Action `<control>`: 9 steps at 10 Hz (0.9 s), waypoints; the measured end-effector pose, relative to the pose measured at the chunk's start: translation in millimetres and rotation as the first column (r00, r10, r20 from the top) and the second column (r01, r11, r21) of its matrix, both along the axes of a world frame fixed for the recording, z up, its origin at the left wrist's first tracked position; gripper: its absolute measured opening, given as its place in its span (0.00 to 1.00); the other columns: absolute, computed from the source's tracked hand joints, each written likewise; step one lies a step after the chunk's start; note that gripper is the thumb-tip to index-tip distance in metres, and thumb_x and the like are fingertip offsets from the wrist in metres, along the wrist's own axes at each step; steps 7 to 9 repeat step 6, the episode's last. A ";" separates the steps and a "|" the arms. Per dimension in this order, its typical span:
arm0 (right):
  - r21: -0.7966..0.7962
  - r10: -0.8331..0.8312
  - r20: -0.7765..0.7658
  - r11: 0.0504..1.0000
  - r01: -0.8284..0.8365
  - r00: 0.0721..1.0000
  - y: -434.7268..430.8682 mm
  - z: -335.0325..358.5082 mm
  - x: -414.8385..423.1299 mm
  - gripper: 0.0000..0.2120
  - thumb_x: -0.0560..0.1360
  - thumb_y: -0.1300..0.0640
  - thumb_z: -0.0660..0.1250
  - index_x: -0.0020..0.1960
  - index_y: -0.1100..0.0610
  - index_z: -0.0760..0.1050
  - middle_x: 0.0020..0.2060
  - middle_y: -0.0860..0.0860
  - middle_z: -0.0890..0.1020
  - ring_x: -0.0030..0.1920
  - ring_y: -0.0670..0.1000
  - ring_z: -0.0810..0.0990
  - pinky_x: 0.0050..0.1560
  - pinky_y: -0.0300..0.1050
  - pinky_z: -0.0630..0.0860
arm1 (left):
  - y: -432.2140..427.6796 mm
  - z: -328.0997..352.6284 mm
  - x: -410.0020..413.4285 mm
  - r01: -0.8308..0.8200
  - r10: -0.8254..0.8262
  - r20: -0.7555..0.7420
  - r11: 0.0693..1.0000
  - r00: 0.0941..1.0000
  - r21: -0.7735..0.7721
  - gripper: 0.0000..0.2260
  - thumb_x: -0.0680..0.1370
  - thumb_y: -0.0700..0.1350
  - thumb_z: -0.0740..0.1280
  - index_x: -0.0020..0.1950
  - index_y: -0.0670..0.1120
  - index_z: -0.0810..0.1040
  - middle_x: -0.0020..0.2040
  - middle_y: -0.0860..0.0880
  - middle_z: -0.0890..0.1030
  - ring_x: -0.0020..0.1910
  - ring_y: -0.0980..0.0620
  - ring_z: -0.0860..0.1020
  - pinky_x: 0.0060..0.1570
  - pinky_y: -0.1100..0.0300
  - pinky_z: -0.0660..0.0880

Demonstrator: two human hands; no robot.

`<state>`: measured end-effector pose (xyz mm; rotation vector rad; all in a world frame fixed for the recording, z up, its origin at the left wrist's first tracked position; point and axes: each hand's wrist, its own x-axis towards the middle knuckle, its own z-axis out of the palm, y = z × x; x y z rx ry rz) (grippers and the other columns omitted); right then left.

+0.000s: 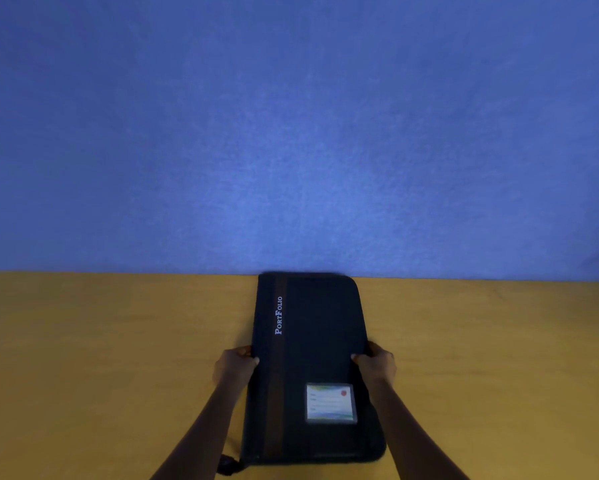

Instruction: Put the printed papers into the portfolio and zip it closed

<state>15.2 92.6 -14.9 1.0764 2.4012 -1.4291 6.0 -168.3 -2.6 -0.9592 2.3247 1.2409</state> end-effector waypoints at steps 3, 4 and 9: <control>0.045 0.091 0.085 0.994 -0.095 0.992 -3.1 6.2 -4.1 0.26 0.71 0.59 0.72 0.68 0.57 0.73 0.61 0.60 0.77 0.62 0.62 0.74 0.63 0.56 0.74 | -2.9 1.8 -2.3 0.047 -0.047 -0.015 0.999 0.999 0.017 0.14 0.73 0.45 0.72 0.57 0.45 0.82 0.52 0.41 0.84 0.52 0.41 0.81 0.53 0.50 0.79; 0.087 0.157 0.140 0.982 -0.170 0.978 -3.0 11.9 -4.8 0.27 0.71 0.58 0.72 0.69 0.58 0.71 0.62 0.60 0.74 0.63 0.62 0.72 0.64 0.55 0.73 | -3.4 4.2 -3.2 0.134 -0.135 -0.028 0.991 0.990 -0.026 0.10 0.74 0.45 0.70 0.54 0.46 0.83 0.51 0.41 0.84 0.51 0.42 0.81 0.50 0.53 0.78; 0.275 0.223 0.165 0.925 -0.262 0.961 -10.3 26.3 -5.2 0.33 0.74 0.55 0.70 0.74 0.60 0.61 0.67 0.60 0.68 0.68 0.61 0.67 0.68 0.53 0.69 | 23.1 20.4 4.1 0.275 -0.309 -0.070 0.913 0.949 -0.302 0.20 0.76 0.51 0.66 0.66 0.45 0.71 0.63 0.44 0.73 0.63 0.44 0.72 0.59 0.51 0.72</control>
